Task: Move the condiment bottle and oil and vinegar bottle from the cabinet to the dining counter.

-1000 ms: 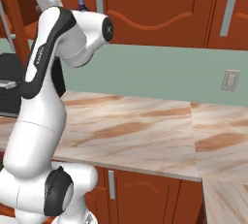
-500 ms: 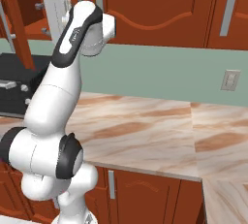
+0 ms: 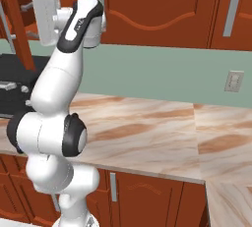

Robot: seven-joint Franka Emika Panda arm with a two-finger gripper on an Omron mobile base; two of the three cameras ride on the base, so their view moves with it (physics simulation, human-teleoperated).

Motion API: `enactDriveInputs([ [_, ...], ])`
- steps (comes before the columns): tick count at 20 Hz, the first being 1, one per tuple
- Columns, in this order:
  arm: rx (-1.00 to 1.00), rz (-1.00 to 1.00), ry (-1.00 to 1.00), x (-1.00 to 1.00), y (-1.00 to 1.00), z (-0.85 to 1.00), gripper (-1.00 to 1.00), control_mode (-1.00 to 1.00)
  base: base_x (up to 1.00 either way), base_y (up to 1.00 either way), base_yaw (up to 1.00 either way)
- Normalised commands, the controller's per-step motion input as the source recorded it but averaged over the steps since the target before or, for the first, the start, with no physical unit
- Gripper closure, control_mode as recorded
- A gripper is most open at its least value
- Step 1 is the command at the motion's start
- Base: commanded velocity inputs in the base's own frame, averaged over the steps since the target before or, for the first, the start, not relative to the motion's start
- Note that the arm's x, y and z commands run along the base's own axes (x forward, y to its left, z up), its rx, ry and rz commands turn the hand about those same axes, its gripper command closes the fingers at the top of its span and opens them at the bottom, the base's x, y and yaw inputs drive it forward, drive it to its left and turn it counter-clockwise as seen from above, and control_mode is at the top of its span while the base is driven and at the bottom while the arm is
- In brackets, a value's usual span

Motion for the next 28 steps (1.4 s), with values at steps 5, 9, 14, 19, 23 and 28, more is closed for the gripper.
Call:
enactDriveInputs([
  [5,-0.08,0.21,-0.14,-0.71,0.44,-0.02,-1.00,-1.00,0.00,0.00,0.00],
  [9,-0.02,0.10,-0.16,-0.75,0.55,-0.04,-1.00,-1.00,0.00,0.00,0.00],
  [14,0.00,0.00,-0.19,-0.64,0.60,-0.16,-1.00,-1.00,0.00,0.00,0.00],
  [19,0.04,-0.28,-0.21,-0.37,0.57,-0.29,-1.00,-1.00,0.00,0.00,0.00],
  [23,-0.01,-0.51,-0.24,-0.02,0.48,-0.17,-1.00,-1.00,0.00,0.00,0.00],
  [28,-0.02,-0.57,-0.26,0.17,0.34,0.00,-1.00,-1.00,0.00,0.00,0.00],
])
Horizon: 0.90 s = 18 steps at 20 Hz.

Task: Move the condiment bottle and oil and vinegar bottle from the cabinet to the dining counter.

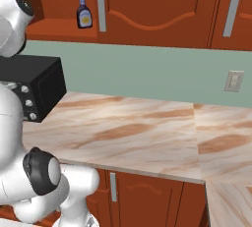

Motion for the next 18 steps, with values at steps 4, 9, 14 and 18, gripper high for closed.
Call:
enactDriveInputs([
  [4,0.00,-0.52,-0.20,0.14,0.45,-0.03,-1.00,-1.00,0.00,0.00,0.00],
  [9,0.01,-0.40,-0.10,0.20,0.03,-0.10,-1.00,-1.00,0.00,0.00,0.00],
  [14,0.00,-0.20,-0.09,0.02,-0.57,0.06,-1.00,-1.00,0.00,0.00,0.00],
  [18,0.00,-0.10,-0.13,0.00,-0.73,0.24,-1.00,-1.00,0.00,0.00,0.00],
])
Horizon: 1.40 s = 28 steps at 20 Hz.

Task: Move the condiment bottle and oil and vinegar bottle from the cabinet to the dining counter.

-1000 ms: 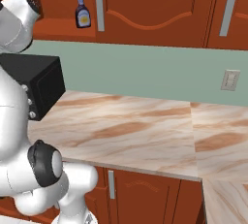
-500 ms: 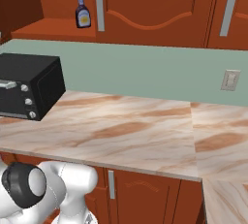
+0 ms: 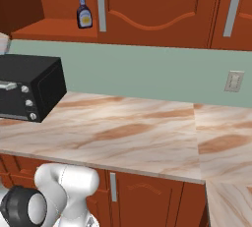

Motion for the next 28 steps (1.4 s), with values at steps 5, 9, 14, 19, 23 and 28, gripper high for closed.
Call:
enactDriveInputs([
  [5,0.00,-0.04,-0.16,0.00,-0.70,0.32,-1.00,-1.00,0.00,0.00,0.00],
  [9,-0.01,-0.03,-0.12,0.00,-0.60,0.29,-1.00,-1.00,0.00,0.00,0.00],
  [14,-0.02,-0.05,-0.10,-0.01,-0.52,0.25,-1.00,-1.00,0.00,0.00,0.00],
  [19,-0.02,-0.06,-0.04,-0.03,-0.46,0.22,-1.00,-1.00,0.00,0.00,0.00],
  [23,-0.06,-0.17,0.00,0.00,-0.44,0.21,-1.00,-1.00,0.00,0.00,0.00],
  [28,-0.15,-0.20,0.00,-0.01,-0.37,0.10,-1.00,-1.00,0.00,0.00,0.00],
])
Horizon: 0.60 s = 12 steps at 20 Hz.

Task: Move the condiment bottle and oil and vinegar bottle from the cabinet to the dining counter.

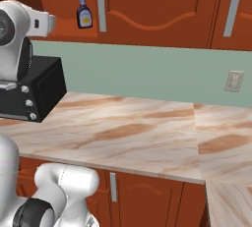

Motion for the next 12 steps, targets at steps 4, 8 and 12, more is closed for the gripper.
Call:
enactDriveInputs([
  [4,-0.28,-0.21,0.00,0.00,-0.41,0.00,-1.00,-1.00,0.00,0.00,0.00],
  [8,-0.30,-0.34,0.00,0.08,-0.42,-0.01,-1.00,-1.00,0.00,0.00,0.00],
  [12,-0.18,-0.29,0.08,0.13,-0.49,0.01,-1.00,-1.00,0.00,0.00,0.00],
])
